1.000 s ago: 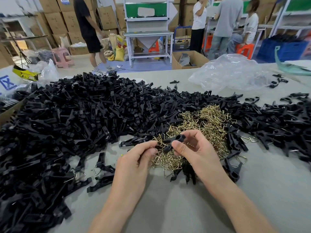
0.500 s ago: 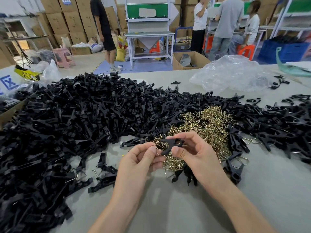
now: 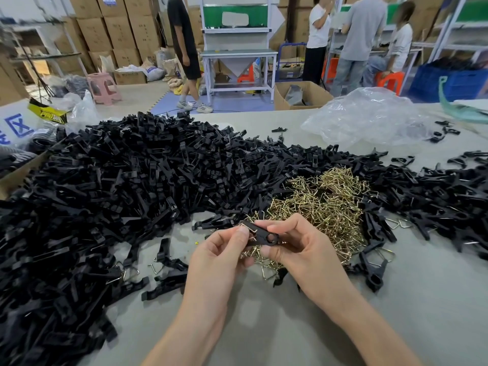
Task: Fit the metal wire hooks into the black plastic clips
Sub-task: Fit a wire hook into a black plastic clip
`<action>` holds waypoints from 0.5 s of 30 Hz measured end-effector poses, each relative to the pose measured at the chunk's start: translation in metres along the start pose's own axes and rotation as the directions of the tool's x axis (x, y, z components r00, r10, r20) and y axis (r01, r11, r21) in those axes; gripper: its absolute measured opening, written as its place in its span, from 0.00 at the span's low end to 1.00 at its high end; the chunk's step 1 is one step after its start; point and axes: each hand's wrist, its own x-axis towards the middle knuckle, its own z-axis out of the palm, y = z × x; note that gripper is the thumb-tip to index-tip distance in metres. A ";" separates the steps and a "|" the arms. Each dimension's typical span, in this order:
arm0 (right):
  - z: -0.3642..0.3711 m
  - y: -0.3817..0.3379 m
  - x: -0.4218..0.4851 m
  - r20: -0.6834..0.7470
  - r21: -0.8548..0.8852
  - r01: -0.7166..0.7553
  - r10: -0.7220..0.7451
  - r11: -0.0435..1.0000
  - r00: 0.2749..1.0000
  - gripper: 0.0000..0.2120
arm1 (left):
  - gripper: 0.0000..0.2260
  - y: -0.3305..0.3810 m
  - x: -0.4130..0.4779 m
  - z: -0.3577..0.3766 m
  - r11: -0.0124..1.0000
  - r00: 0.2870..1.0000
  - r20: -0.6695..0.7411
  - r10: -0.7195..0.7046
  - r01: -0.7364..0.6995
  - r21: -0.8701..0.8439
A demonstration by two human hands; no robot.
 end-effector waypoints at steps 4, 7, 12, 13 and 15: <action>0.000 0.000 -0.001 -0.009 0.007 0.002 -0.002 1.000 1.000 0.17 | 0.06 -0.001 -0.001 0.002 1.000 1.000 -0.026 0.004 -0.003 0.029; -0.001 -0.001 0.000 -0.013 0.010 0.001 -0.001 1.000 1.000 0.18 | 0.06 0.002 -0.001 0.001 1.000 0.999 -0.045 -0.008 0.008 0.002; 0.000 -0.002 -0.001 0.002 0.008 0.003 -0.003 1.000 1.000 0.19 | 0.05 0.001 -0.001 0.000 1.000 0.999 -0.033 -0.013 0.014 0.019; 0.000 -0.002 -0.001 0.003 0.000 0.004 -0.004 1.000 1.000 0.19 | 0.05 0.001 -0.001 -0.001 0.999 0.999 -0.034 -0.002 0.004 0.038; 0.001 -0.001 -0.002 0.003 -0.008 0.005 -0.005 1.000 1.000 0.20 | 0.04 0.000 -0.001 -0.001 0.997 0.999 -0.027 0.019 -0.017 0.075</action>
